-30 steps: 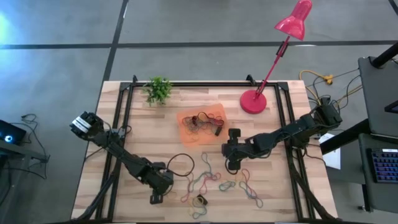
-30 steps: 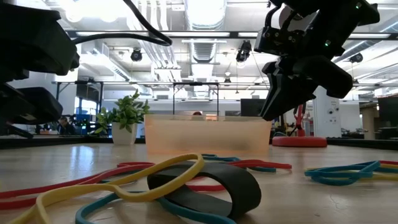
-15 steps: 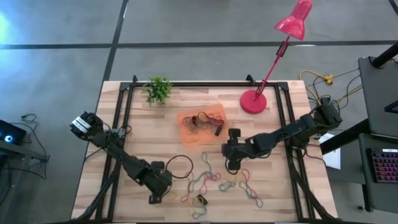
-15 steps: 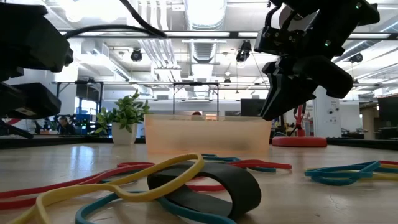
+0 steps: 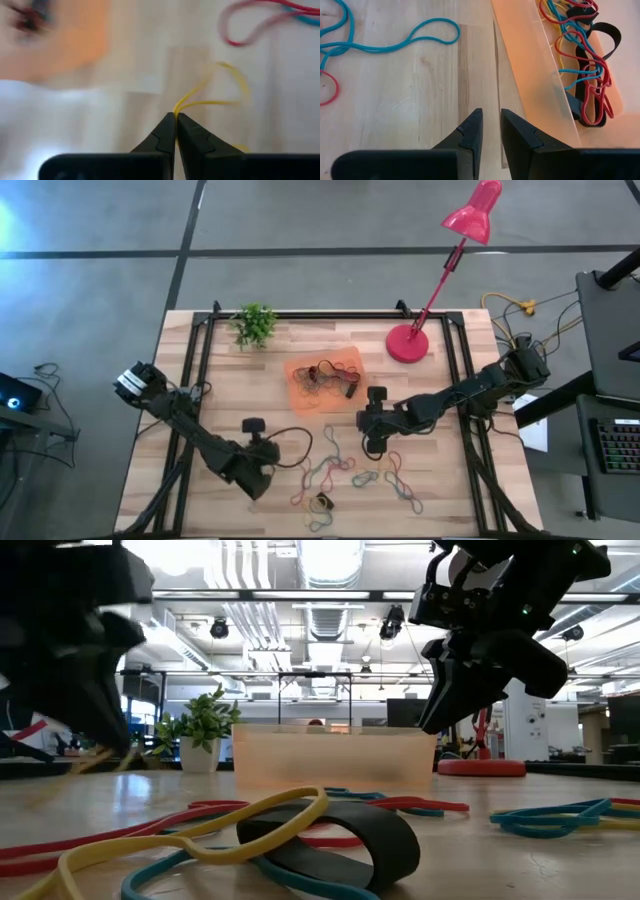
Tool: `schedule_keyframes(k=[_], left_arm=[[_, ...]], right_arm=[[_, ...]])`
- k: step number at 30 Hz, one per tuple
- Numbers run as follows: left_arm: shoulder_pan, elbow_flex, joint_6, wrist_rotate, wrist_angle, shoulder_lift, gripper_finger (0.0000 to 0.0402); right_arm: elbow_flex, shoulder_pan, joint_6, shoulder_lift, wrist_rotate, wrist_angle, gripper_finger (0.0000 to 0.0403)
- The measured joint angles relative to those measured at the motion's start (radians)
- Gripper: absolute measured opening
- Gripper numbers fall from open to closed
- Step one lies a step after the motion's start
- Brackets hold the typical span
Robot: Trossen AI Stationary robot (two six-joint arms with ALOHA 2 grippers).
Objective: Pick and place rubber bands into bin
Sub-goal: Put the yellow rubber band into the orange bin
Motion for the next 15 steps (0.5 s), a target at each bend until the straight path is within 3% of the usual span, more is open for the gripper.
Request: schedule_keyframes(k=[8, 15], left_arm=[[0.007, 0.068, 0.114, -0.312, -0.027, -0.001, 0.0000], [0.110, 0.115, 0.289, -0.415, -0.018, -0.003, 0.0000]], right_arm=[[0.000, 0.000, 0.000, 0.000, 0.005, -0.002, 0.0056], [0.000, 0.000, 0.000, 0.000, 0.006, -0.003, 0.0056]])
